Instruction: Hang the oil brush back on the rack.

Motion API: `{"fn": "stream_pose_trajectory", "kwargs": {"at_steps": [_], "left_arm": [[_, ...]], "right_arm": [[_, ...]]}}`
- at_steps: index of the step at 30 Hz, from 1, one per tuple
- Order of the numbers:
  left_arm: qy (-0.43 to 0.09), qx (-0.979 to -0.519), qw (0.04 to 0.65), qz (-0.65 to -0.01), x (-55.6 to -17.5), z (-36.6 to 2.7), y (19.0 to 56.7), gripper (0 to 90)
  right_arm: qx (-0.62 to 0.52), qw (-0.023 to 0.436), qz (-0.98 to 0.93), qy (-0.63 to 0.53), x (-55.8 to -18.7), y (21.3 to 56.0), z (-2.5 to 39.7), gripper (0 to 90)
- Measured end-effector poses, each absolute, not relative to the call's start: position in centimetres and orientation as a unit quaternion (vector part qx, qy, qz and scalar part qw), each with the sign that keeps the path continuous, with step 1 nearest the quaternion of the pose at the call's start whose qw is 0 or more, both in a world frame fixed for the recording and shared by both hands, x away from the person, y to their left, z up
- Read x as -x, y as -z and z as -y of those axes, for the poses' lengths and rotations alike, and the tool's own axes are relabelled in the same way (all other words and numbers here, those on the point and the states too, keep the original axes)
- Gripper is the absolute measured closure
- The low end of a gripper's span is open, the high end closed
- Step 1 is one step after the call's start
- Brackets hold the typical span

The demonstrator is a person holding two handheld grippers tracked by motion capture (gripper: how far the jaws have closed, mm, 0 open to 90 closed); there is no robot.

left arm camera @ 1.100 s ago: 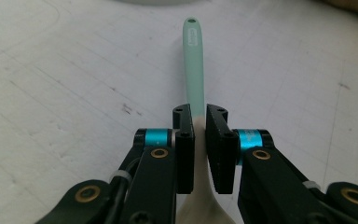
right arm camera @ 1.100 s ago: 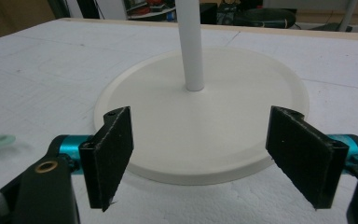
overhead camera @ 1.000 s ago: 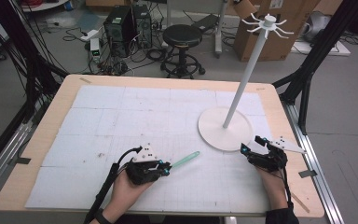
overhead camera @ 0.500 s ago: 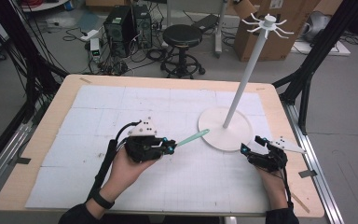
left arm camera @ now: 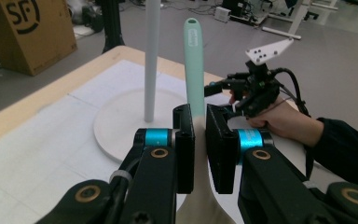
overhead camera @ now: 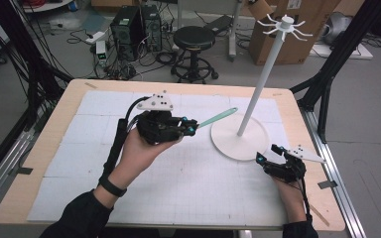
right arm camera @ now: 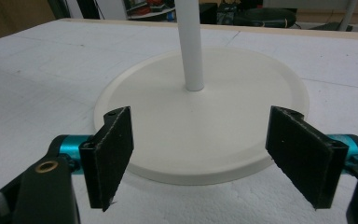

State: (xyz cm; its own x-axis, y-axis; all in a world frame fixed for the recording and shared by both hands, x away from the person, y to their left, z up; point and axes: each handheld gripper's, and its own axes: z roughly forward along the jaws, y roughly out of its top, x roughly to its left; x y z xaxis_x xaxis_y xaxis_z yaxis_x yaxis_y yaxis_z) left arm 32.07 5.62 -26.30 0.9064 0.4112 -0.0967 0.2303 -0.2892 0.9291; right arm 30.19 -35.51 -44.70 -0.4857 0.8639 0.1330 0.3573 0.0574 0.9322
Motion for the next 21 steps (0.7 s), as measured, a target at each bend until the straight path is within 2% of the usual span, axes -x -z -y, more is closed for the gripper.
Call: {"fn": "stream_pose_trajectory", "kwargs": {"at_steps": [12, 21], "left_arm": [[-0.085, -0.783, 0.587, -0.188, -34.2, -4.9, 20.8, 82.3], [-0.092, -0.774, 0.599, -0.181, -35.1, -5.0, 18.4, 82.3]], "right_arm": [[-0.447, 0.239, -0.685, -0.523, -30.2, 44.7, 35.5, 22.5], [-0.446, 0.239, -0.685, -0.524, -30.2, 44.7, 35.5, 22.6]]}}
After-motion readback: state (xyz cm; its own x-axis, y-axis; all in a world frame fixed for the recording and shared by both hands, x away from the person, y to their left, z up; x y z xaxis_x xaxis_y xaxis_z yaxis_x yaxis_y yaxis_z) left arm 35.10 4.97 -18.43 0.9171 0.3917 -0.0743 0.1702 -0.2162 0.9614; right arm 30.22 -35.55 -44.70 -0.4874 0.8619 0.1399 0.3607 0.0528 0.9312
